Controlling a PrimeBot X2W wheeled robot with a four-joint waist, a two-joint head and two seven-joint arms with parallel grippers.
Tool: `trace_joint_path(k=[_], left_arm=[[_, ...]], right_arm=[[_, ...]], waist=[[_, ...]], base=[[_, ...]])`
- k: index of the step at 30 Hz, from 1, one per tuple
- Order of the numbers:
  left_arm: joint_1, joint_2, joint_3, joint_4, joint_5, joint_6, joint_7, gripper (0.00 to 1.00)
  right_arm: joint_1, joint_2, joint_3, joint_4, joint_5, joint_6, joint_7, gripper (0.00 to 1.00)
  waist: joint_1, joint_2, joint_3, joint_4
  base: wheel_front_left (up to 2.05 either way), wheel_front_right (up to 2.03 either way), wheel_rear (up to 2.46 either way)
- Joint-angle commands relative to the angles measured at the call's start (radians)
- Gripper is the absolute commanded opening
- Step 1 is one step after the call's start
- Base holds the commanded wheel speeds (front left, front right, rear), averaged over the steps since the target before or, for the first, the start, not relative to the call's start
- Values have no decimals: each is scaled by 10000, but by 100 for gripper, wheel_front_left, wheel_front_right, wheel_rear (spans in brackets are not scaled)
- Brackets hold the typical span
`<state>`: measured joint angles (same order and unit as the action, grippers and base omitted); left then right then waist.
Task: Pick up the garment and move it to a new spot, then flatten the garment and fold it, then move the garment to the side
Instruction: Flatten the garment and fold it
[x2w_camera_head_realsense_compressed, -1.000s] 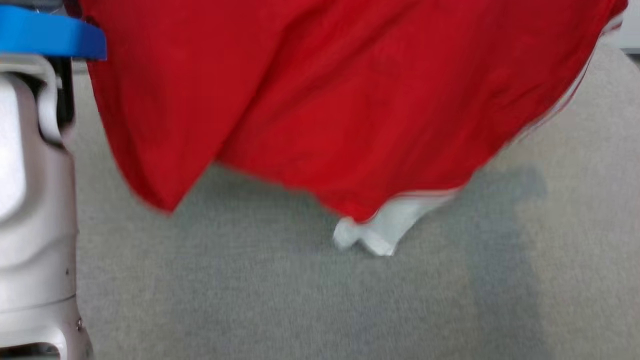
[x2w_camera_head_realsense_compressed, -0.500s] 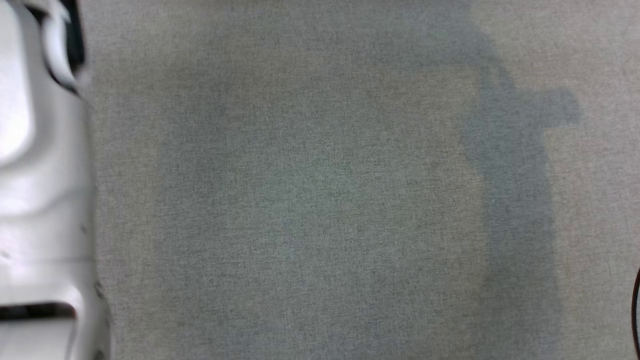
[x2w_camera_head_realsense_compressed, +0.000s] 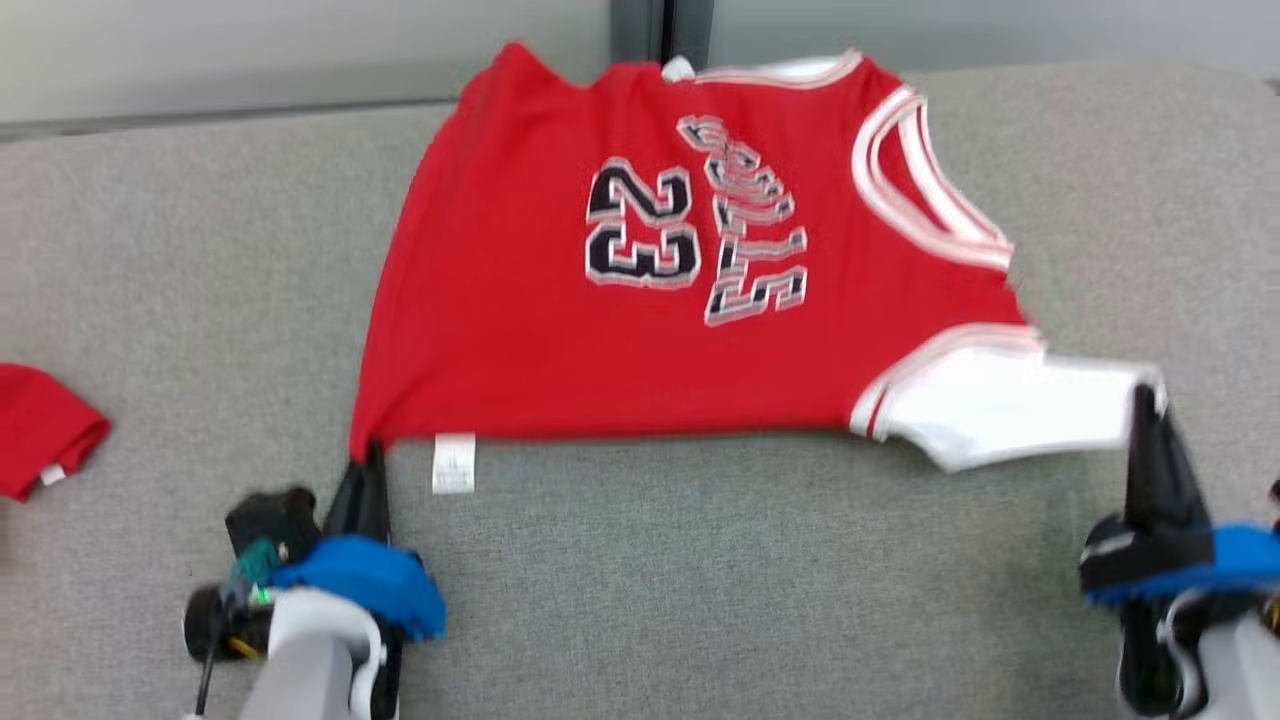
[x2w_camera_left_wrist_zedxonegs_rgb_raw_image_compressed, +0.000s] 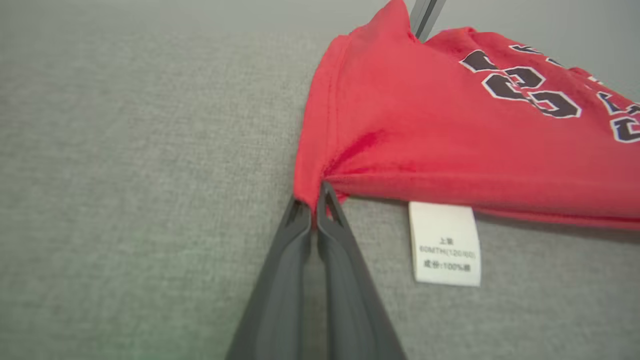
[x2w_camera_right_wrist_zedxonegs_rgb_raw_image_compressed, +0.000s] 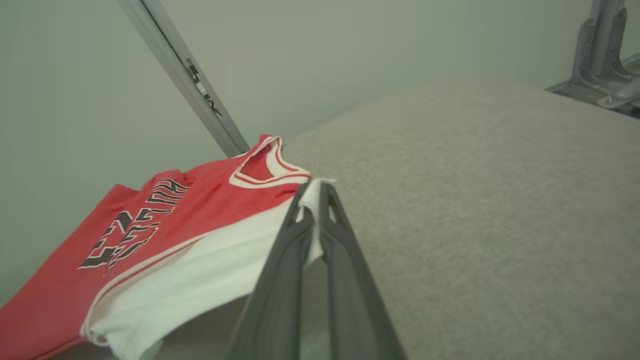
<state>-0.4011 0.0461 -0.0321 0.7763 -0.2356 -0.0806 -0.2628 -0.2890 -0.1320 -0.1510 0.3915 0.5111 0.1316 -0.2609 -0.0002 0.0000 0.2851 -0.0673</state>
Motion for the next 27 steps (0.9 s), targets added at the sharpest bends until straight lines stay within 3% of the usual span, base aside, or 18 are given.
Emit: trace_joint_path(k=[1, 12, 22, 27], left_arm=[[495, 90, -46, 83, -273, 56, -18, 0], [3777, 71, -1255, -130, -1597, 613, 12, 0], [5159, 112, -787, -730, -1427, 850, 9, 0], [4933, 92, -943, -1402, -1073, 721, -4, 0]], right_arm=[[565, 13, -9, 113, -59, -16, -63, 0], [3333, 216, 771, 975, -459, -13, -60, 0], [4705, 55, 534, 608, -280, -16, -62, 0], [4145, 168, 327, -135, -358, -16, -62, 0]], waist=[[2, 0, -468, -265], [2, 0, -2664, -250], [2, 0, -3087, 208], [2, 0, -2930, 287]], base=[[0, 0, 0], [0, 0, 0], [0, 0, 0], [0, 0, 0]])
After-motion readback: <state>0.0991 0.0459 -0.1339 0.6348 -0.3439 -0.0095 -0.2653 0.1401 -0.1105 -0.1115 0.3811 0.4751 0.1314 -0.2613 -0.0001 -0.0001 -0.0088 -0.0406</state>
